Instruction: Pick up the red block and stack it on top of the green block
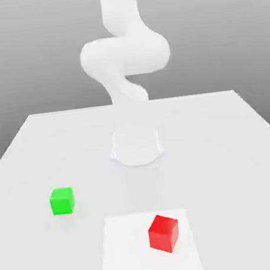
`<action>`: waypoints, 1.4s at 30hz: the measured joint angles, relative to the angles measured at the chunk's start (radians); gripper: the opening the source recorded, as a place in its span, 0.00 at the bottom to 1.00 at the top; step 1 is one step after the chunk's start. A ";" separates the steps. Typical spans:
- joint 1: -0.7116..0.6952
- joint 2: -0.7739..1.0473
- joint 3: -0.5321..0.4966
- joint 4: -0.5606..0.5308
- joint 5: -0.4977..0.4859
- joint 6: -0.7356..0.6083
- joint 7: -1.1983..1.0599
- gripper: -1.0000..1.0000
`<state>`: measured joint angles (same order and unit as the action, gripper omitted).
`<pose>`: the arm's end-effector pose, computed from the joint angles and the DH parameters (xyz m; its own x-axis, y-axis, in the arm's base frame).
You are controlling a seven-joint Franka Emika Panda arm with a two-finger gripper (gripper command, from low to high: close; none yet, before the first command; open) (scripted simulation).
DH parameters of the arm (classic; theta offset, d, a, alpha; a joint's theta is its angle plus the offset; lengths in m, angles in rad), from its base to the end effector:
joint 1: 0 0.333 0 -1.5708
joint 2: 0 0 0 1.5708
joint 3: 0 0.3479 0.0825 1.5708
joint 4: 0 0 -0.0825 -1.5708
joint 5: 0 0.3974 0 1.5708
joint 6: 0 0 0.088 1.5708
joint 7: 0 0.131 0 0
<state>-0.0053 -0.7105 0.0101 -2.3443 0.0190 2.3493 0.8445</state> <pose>0.3898 0.0037 0.6667 0.5021 -0.7524 0.4263 -0.5635 -0.6586 -0.4986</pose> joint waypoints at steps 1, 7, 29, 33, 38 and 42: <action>-0.003 0.040 0.006 -0.020 0.008 0.022 0.020 0.50; -0.016 0.261 0.044 -0.128 0.041 0.143 0.140 0.50; 0.019 0.977 0.048 -0.342 -0.100 0.603 0.567 0.00; 0.021 0.990 0.045 -0.340 -0.106 0.615 0.571 0.00; 0.005 0.856 0.071 -0.360 -0.063 0.501 0.540 0.00; -0.078 0.724 0.036 -0.401 -0.061 0.412 0.528 0.00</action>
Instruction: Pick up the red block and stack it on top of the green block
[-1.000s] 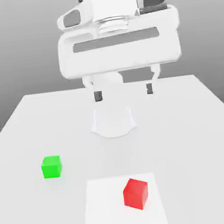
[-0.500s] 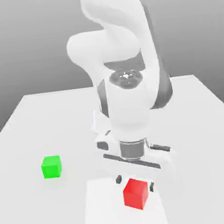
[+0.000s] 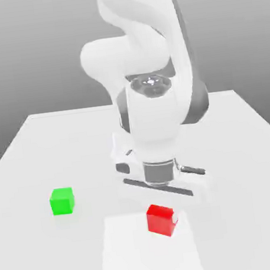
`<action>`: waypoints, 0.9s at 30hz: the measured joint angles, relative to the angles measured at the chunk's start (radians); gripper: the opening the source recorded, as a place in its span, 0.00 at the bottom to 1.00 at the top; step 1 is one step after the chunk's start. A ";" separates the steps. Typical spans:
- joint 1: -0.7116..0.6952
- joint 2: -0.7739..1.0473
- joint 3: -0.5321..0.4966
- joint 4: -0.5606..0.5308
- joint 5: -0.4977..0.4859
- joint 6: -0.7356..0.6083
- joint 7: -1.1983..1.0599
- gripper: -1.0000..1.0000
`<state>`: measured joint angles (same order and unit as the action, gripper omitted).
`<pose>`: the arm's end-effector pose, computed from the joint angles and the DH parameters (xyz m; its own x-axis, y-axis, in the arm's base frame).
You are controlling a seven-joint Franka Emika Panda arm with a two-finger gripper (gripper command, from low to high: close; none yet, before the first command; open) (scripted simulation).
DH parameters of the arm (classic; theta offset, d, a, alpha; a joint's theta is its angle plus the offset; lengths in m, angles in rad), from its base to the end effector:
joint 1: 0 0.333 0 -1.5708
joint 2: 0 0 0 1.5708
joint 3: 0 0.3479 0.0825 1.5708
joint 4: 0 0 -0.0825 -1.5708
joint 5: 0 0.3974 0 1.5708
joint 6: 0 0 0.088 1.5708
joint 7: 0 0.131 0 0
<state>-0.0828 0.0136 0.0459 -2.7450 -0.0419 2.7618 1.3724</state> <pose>0.4004 -0.0133 0.2112 0.1990 -0.9799 0.0153 -0.9800 -0.1990 0.0001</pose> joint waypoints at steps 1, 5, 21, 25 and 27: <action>-0.033 -0.029 -0.023 -0.017 -0.014 -0.011 0.004 0.00; -0.174 -0.141 -0.113 -0.090 -0.066 -0.047 0.017 0.00; -0.387 -0.086 -0.345 -0.236 -0.011 0.149 -0.060 0.00; -0.383 -0.052 -0.340 -0.236 0.010 0.183 -0.074 1.00; -0.383 -0.052 -0.340 -0.236 0.010 0.183 -0.074 1.00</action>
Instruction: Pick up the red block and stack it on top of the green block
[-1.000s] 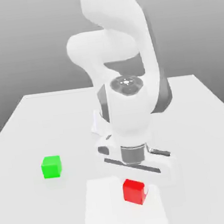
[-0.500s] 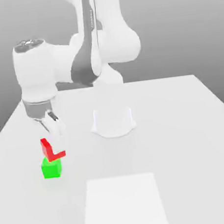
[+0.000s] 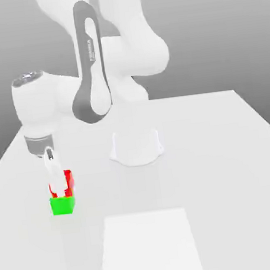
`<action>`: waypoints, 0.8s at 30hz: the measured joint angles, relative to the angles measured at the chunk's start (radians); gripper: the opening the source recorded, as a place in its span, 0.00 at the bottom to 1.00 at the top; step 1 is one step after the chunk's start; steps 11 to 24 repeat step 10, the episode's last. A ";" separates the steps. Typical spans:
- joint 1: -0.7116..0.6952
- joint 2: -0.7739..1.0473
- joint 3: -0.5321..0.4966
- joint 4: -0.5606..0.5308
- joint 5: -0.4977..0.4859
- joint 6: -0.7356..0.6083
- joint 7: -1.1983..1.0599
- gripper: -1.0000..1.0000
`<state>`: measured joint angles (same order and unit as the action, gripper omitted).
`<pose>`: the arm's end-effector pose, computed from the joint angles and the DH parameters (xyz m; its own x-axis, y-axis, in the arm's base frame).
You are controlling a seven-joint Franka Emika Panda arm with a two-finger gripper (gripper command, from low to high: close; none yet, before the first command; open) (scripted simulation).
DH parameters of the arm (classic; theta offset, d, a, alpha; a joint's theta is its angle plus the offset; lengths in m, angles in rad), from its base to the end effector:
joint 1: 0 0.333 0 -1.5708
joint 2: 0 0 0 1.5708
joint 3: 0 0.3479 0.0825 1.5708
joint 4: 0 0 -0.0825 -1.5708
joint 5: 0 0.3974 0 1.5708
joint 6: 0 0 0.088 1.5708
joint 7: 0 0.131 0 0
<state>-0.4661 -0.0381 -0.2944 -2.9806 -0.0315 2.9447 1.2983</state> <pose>0.2320 -0.2156 0.1793 -0.4412 -0.8974 -0.0045 -0.8974 0.4412 -0.0021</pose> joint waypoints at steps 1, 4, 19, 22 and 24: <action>0.000 0.017 0.002 0.000 0.013 0.016 -0.009 1.00; -0.015 -0.042 0.006 0.000 -0.022 -0.042 0.014 1.00; -0.076 -0.232 0.042 -0.007 -0.111 -0.225 0.074 1.00; -0.076 -0.232 0.042 -0.007 -0.111 -0.225 0.074 1.00; -0.076 -0.232 0.042 -0.007 -0.111 -0.225 0.074 1.00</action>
